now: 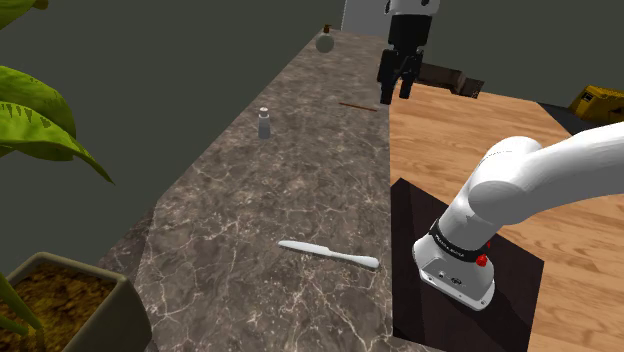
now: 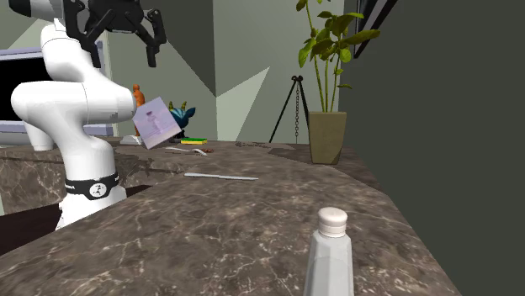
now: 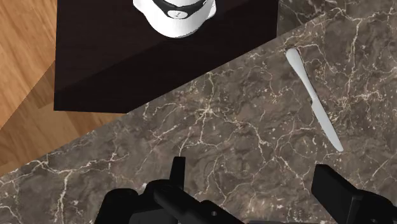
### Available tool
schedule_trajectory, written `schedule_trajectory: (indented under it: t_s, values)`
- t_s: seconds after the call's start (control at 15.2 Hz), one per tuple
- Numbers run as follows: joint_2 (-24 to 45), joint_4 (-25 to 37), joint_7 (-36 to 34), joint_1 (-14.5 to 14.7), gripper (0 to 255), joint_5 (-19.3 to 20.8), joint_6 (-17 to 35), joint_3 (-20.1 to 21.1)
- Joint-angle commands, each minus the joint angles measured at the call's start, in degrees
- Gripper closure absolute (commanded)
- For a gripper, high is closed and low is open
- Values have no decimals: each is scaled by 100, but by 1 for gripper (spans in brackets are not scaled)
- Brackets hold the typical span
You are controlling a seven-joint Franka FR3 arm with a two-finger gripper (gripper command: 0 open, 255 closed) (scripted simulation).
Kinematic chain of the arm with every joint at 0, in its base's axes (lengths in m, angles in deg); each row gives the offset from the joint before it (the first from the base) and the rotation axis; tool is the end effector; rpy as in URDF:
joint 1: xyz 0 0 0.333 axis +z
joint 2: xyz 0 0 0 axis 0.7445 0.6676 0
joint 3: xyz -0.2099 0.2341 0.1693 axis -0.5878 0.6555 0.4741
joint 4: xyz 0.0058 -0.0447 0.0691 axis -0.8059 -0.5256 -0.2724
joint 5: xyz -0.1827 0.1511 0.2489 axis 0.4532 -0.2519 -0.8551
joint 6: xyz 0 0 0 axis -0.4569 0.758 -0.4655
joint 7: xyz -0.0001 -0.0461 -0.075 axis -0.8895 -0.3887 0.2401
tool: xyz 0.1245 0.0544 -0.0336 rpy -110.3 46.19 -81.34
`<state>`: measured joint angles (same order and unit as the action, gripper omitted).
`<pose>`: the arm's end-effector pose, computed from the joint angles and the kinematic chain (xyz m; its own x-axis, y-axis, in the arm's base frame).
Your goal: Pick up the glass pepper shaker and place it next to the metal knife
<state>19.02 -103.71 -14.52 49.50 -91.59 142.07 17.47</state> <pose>0.2157 0.0208 0.5559 0.9797 0.0129 -0.2001 -0.0127 -0.9919 -0.1261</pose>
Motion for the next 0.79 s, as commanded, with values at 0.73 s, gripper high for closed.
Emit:
schedule_trajectory:
  t_s: [0.73]
  values:
    - [2504, 1250, 361, 124, 0, 123, 1221, 81]
